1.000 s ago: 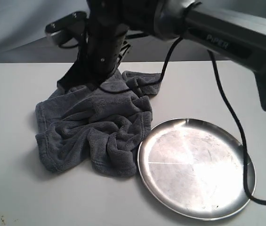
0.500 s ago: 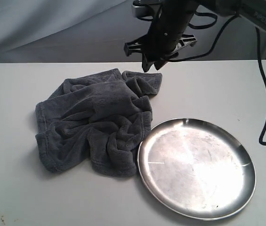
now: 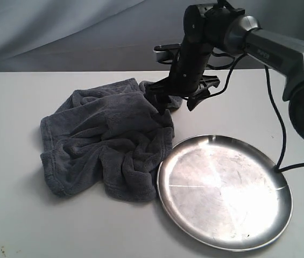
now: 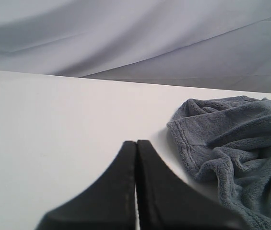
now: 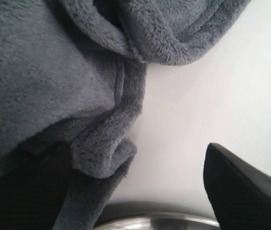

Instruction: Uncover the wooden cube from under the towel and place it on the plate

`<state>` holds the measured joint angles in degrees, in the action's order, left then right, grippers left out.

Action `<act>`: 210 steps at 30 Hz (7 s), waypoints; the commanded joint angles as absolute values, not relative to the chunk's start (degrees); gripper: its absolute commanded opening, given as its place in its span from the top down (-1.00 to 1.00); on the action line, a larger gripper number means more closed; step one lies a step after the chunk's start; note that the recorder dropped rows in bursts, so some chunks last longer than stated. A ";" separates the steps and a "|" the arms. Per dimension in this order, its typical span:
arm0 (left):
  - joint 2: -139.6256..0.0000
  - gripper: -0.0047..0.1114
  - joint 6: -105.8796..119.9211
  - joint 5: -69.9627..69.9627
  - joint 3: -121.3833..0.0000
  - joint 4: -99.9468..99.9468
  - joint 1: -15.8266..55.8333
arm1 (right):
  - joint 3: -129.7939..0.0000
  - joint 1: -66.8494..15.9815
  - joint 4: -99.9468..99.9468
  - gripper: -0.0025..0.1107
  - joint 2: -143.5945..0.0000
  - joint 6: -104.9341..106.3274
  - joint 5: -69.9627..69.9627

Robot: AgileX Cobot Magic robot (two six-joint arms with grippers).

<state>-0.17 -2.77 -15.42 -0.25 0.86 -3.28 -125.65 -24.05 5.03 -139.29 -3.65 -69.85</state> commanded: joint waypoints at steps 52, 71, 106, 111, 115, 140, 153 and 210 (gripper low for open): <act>0.00 0.92 -2.73 -14.85 0.00 1.11 -3.30 | -125.77 -23.93 13.67 0.96 -144.52 -3.04 -69.96; 0.00 0.92 -2.73 -14.85 0.00 1.11 -3.30 | -125.77 -23.93 13.37 0.96 -137.84 -3.04 -69.96; 0.00 0.92 -2.73 -14.85 0.00 1.11 -3.30 | -125.77 -30.16 19.59 0.96 -128.48 1.28 -69.96; 0.00 0.92 -2.73 -14.85 0.00 1.11 -3.30 | -125.77 -33.66 19.49 0.96 -128.48 2.48 -69.96; 0.00 0.92 -2.73 -14.85 0.00 1.11 -3.30 | -125.77 -36.15 19.62 0.96 -128.48 4.67 -68.78; 0.00 0.92 -2.73 -14.85 0.00 1.11 -3.30 | -125.77 -39.96 28.44 -0.25 -128.48 15.13 -69.96; 0.00 0.92 -2.73 -14.85 0.00 1.11 -3.30 | -125.77 -39.96 4.45 -0.43 -128.24 5.97 -69.96; 0.00 0.92 -2.73 -14.85 0.00 1.11 -3.30 | -125.77 -24.45 -6.95 -0.21 -146.47 -24.41 -62.05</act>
<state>-0.17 -2.77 -15.42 -0.25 0.86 -3.28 -125.65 -24.66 -7.27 -145.54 -23.83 -62.17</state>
